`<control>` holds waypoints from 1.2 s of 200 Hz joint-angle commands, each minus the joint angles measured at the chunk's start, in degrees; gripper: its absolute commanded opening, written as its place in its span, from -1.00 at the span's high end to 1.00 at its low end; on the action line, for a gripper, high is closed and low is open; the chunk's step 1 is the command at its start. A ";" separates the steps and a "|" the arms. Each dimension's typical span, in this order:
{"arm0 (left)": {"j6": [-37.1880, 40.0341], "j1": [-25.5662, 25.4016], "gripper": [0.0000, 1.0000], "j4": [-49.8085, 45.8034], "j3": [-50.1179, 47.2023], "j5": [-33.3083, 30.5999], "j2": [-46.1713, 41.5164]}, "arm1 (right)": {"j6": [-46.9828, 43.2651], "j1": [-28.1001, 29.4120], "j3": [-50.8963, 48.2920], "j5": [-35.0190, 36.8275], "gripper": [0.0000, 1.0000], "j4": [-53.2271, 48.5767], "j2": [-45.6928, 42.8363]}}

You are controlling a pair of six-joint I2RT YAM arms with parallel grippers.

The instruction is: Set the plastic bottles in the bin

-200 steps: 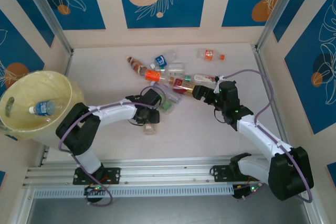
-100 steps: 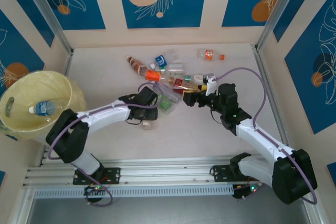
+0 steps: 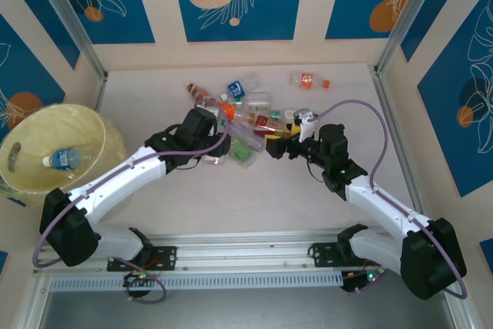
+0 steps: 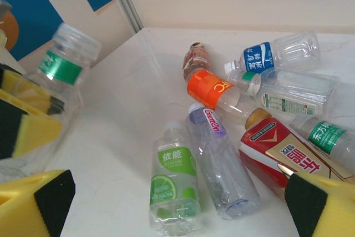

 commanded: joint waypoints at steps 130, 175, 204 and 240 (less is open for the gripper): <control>9.30 0.64 1.00 -17.07 22.02 -24.00 -10.19 | -0.79 0.49 1.13 -2.00 -0.99 3.25 0.43; 14.50 0.56 1.00 -19.52 28.04 -37.72 -9.83 | -0.54 0.45 1.99 -1.90 -0.99 3.27 2.27; 18.79 0.74 1.00 -19.58 29.51 -50.57 -9.81 | -0.21 0.66 2.36 -1.84 -0.99 2.92 2.78; 14.19 9.77 1.00 -21.97 26.78 -47.11 -13.63 | -0.15 0.69 2.46 -1.62 -0.98 2.68 2.90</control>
